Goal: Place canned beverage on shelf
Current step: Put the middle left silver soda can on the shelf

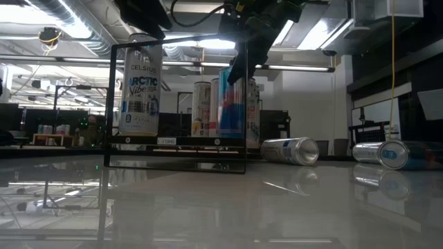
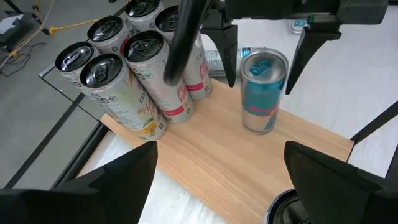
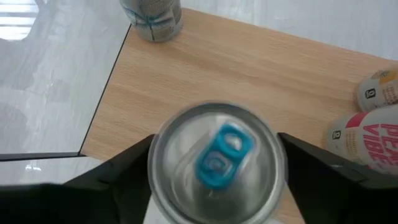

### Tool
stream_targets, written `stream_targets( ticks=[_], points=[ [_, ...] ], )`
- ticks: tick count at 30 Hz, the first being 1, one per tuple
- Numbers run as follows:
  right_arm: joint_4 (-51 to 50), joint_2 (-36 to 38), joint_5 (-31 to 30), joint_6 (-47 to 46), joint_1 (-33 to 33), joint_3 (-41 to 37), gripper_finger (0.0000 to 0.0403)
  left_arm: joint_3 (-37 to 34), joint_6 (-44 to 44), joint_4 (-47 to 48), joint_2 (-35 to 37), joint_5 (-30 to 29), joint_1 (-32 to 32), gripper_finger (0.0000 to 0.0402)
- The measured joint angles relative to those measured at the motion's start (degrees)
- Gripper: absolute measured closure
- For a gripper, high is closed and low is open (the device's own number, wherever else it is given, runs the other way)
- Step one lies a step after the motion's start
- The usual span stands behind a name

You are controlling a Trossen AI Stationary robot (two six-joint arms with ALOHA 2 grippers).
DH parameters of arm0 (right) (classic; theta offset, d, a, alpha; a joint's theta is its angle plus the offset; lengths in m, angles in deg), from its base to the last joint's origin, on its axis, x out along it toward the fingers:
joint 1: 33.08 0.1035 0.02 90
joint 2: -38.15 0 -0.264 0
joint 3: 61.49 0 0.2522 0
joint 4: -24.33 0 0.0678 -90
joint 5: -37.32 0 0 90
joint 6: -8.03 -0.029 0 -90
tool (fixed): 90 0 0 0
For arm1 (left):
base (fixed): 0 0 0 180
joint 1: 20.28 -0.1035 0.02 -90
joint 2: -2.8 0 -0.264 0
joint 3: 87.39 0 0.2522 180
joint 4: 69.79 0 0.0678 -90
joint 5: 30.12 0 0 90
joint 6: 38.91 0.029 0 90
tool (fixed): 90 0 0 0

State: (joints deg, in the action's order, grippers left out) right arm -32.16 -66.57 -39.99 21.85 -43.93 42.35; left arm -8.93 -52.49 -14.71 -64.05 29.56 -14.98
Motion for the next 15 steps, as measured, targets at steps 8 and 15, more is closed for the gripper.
stream_targets(
  ticks=[8, 15],
  points=[
    [-0.19, 0.00, 0.00, 0.00, 0.00, 0.00, 0.0059, 0.00, 0.00, 0.00, 0.00, 0.02, 0.00, 0.0058],
    [-0.21, -0.02, 0.00, 0.00, 0.00, 0.00, 0.0059, 0.00, 0.00, 0.00, 0.00, 0.00, 0.00, 0.0058]
  ],
)
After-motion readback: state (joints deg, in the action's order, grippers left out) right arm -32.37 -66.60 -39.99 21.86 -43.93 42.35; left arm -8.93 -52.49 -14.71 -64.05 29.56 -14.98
